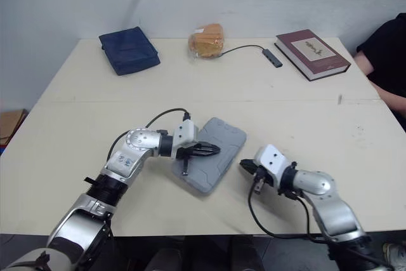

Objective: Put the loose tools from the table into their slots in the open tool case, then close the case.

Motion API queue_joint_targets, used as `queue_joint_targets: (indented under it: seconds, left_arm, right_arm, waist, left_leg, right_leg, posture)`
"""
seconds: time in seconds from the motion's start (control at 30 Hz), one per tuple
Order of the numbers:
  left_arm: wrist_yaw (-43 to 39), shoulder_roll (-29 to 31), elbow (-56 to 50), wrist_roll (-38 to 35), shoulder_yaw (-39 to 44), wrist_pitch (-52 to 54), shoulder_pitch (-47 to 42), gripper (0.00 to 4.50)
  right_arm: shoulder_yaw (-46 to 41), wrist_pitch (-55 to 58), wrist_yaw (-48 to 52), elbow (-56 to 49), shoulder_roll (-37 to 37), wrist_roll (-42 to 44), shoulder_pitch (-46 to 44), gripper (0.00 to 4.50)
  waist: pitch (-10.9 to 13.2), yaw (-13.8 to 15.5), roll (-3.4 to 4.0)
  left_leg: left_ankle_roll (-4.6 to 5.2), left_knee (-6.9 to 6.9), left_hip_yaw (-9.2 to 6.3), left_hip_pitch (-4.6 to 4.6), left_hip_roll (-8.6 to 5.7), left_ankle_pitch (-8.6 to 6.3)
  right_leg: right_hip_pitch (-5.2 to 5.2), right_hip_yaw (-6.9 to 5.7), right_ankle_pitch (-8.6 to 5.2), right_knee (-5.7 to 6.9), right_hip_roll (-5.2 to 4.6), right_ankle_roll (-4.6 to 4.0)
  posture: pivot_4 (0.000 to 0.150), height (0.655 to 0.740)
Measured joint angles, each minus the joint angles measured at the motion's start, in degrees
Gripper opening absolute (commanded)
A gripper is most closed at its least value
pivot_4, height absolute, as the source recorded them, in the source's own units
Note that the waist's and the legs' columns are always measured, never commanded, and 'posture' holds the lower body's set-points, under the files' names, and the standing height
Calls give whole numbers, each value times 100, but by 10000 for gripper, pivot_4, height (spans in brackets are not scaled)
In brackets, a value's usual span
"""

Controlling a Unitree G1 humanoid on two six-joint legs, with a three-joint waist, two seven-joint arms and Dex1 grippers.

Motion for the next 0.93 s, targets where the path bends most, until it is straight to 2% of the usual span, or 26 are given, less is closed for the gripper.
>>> queue_joint_targets:
  seconds: [0.2,0.27,0.37,0.43,0.47,0.5,0.57,0.6,0.77,0.93]
  left_arm:
    - [-385,328,2,-381,512,-191,203,347]
    - [-381,546,-138,-548,758,-84,295,6036]
    - [-366,1396,-441,-641,1295,290,663,18785]
    - [-292,2052,-649,-633,1774,405,1232,27735]
    - [-275,2237,-700,-628,1924,406,1472,34011]
    - [-255,2314,-753,-624,2005,385,1617,36615]
    - [-130,2459,-934,-606,2149,410,1939,44992]
    - [-32,2518,-986,-608,2281,485,2077,45000]
    - [385,2869,-1376,-634,3046,794,2852,45000]
    - [588,2743,-1605,-643,3142,809,3017,45000]
  right_arm:
    - [-440,-71,548,-286,-554,350,453,0]
    - [-742,-267,694,-303,-691,421,635,0]
    - [-1612,-539,924,-239,-895,741,878,10313]
    - [-2179,-667,1054,-228,-1092,905,931,19527]
    - [-2337,-741,1122,-227,-1168,930,942,26180]
    - [-2404,-794,1160,-231,-1193,951,958,29316]
    - [-2456,-938,1311,-219,-1248,980,1037,38636]
    - [-2459,-1020,1397,-180,-1297,974,1064,44530]
    - [-2660,-1261,1523,359,-1585,929,756,44530]
    - [-2566,-1434,1653,627,-1679,873,571,44530]
  waist:
    - [61,7,9]
    - [89,16,9]
    - [101,-28,19]
    - [104,-58,24]
    - [104,-36,24]
    - [104,-10,23]
    - [107,57,20]
    - [109,100,21]
    - [114,128,28]
    - [115,154,28]
  left_leg:
    - [1,-1,-1,-10,1,0]
    - [1,0,-3,-26,0,0]
    - [-5,-7,6,-46,4,-1]
    - [-25,-20,15,-56,7,9]
    - [-28,-20,10,-66,8,11]
    - [-28,-17,7,-80,8,11]
    - [-28,-11,-5,-95,5,11]
    - [-24,-10,-4,-97,4,9]
    - [4,-8,3,-95,4,-7]
    - [0,-10,-6,-97,7,-5]
  right_leg:
    - [-5,-2,1,-6,-2,1]
    - [-17,-3,2,-7,-2,4]
    - [-48,5,2,-7,3,4]
    - [-68,9,2,-11,1,4]
    - [-74,5,2,-12,0,3]
    - [-85,3,2,-14,-1,3]
    - [-90,-6,2,-15,-8,3]
    - [-91,-5,2,-17,-9,3]
    - [-90,1,4,-19,-14,3]
    - [-90,-9,4,-18,-12,-3]
  posture:
    - [1500,7400]
    - [1500,7400]
    - [1500,7400]
    - [1500,7400]
    - [1500,7400]
    - [1500,7400]
    - [1500,7400]
    - [1500,7400]
    - [1500,7400]
    - [1500,7400]
